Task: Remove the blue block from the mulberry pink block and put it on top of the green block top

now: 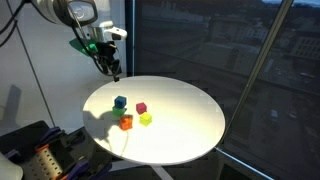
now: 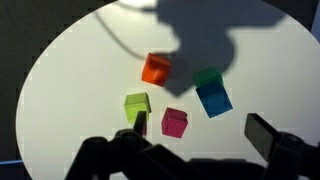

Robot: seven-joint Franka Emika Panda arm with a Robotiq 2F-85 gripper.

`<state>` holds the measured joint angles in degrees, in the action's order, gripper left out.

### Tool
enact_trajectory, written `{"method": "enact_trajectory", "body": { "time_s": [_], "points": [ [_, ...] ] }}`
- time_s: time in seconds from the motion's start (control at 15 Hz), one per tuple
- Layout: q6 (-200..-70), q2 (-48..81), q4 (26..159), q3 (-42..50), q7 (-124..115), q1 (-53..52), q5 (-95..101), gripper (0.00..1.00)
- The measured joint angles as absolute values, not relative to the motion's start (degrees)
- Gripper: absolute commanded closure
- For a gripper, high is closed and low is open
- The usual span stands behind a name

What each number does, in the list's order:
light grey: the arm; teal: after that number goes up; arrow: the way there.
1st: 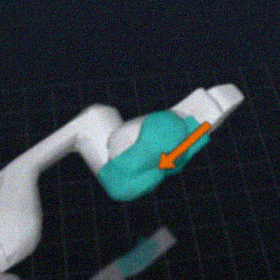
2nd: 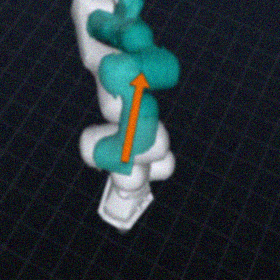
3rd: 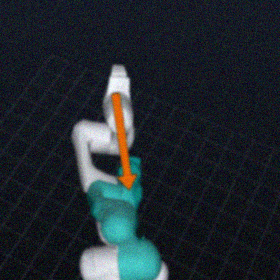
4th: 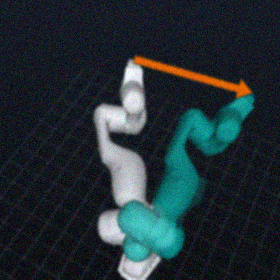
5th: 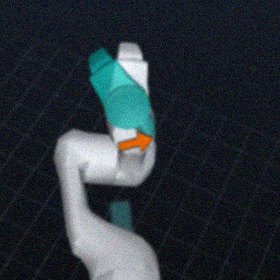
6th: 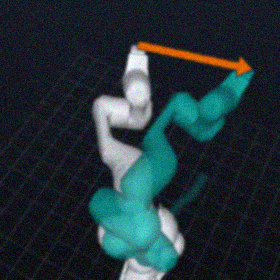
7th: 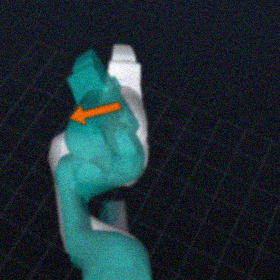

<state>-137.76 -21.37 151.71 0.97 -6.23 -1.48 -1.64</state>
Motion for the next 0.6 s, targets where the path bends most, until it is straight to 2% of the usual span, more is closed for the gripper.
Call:
{"method": "enact_trajectory", "body": {
  "time_s": [0.6],
  "points": [
    [-137.76,-21.1,151.73,0.81,-6.23,-1.47,-1.64,0.0]
  ]
}}
